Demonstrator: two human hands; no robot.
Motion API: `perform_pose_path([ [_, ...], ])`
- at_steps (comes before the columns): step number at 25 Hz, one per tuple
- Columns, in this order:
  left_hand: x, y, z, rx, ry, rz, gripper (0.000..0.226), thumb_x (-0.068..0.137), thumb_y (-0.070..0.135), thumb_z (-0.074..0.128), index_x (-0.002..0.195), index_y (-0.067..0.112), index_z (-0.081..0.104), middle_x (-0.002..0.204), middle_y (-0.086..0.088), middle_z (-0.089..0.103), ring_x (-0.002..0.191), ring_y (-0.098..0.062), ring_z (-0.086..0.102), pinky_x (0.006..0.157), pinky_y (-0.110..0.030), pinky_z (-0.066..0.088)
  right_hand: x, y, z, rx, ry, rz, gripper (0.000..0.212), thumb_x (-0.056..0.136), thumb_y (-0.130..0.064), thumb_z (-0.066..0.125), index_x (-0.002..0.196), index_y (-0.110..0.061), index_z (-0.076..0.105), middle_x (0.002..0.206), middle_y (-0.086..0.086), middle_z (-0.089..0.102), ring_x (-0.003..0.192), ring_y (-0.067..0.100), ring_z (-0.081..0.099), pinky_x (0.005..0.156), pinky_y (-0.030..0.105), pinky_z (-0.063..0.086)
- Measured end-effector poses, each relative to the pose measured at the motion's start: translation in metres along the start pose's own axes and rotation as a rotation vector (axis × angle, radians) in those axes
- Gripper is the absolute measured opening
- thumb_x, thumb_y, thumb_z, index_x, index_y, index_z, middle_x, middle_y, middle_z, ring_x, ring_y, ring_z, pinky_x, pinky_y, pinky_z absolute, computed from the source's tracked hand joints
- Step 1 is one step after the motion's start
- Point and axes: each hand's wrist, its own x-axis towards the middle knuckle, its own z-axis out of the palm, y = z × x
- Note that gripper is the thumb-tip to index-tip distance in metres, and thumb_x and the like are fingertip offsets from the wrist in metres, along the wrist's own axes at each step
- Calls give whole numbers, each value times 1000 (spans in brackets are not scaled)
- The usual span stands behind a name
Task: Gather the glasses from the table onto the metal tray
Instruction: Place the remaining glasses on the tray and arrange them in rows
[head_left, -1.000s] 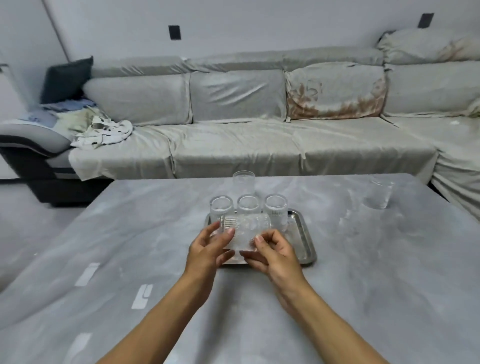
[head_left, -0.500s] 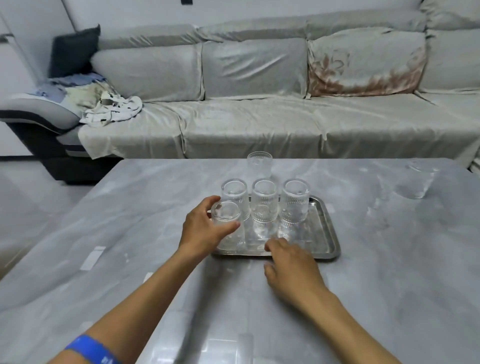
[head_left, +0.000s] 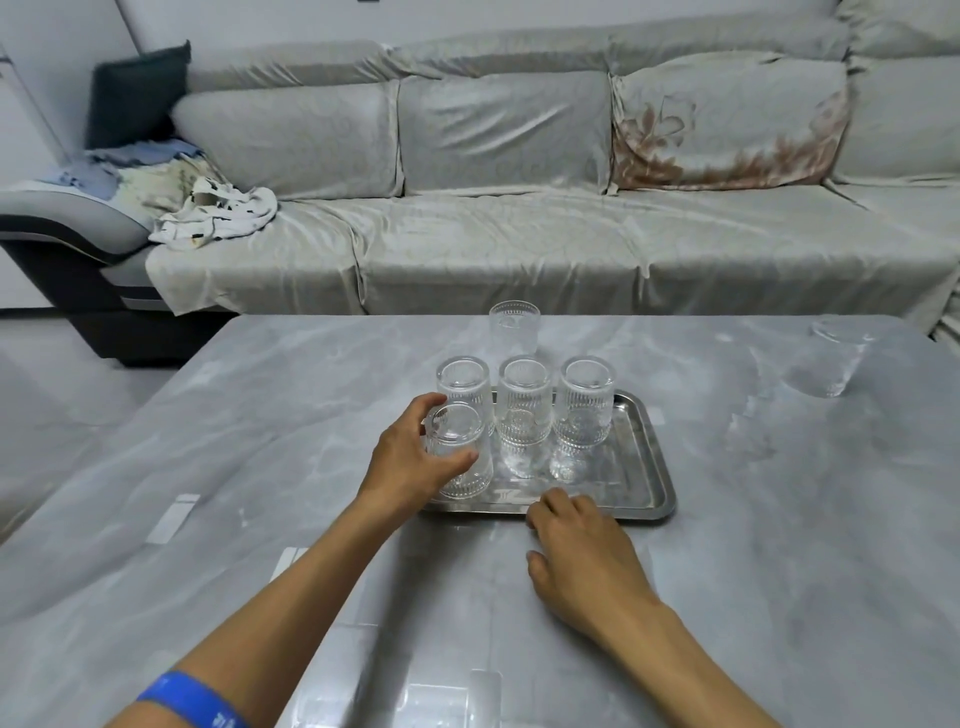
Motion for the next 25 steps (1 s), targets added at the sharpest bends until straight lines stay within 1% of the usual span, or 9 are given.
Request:
perform_pose_path([
  [2,-4,-3,-3,5,-20,65,64,77,38,74,134,31,44,129,15,50,117,-8,46,96,-28,38,1,2,-1,59,30,-11,33,90,-29,46,120,-18,52,126,1,51,114,26,47,88,36,43],
  [4,-5,-7,-6,-93,36,64,47,88,38,63,133,34,47,131,17,48,121,-5,44,98,-28,36,7,5,-10,233,153,-6,30,88,-29,50,117,-21,54,122,-3,58,110,23,53,85,33,43],
  [7,3,-12,-11,-336,143,-59,28,95,33,54,122,32,59,129,10,58,121,-11,51,95,-27,40,37,16,-39,437,409,38,28,86,-28,58,113,-23,59,119,-7,63,105,18,59,80,30,45],
  [10,21,-22,-17,-563,132,-249,26,97,38,46,115,29,63,126,3,63,118,-16,57,95,-33,42,99,32,-69,440,528,79,34,84,-27,59,118,-22,56,124,-1,63,106,22,60,83,36,49],
  [13,30,-43,-21,-585,83,-399,43,96,52,37,121,27,61,126,3,62,115,-18,58,98,-40,42,173,40,-90,278,434,162,46,83,-25,57,128,-17,49,135,6,55,117,30,54,91,41,47],
  [16,32,-58,-17,-492,73,-410,48,94,55,37,125,27,59,130,4,61,117,-16,56,106,-43,39,233,39,-90,201,245,230,56,81,-24,59,134,-17,44,141,6,49,123,31,50,93,45,47],
  [20,40,-59,-18,-464,61,-344,39,94,53,40,119,33,62,129,9,61,122,-12,53,109,-43,37,268,35,-76,-32,5,190,19,85,-14,52,99,-15,64,110,10,68,92,31,62,71,35,47],
  [22,40,-58,-19,-449,85,-321,40,94,51,43,123,30,60,130,9,60,121,-12,53,106,-39,39,268,37,-72,-52,57,122,15,86,-11,50,88,-13,65,99,12,70,85,33,63,65,35,45],
  [25,41,-49,-26,-364,112,-280,38,93,45,51,126,28,58,124,11,59,113,-9,54,93,-28,38,252,40,-96,-114,205,8,15,88,-13,50,79,-12,62,85,11,68,79,34,63,59,35,43],
])
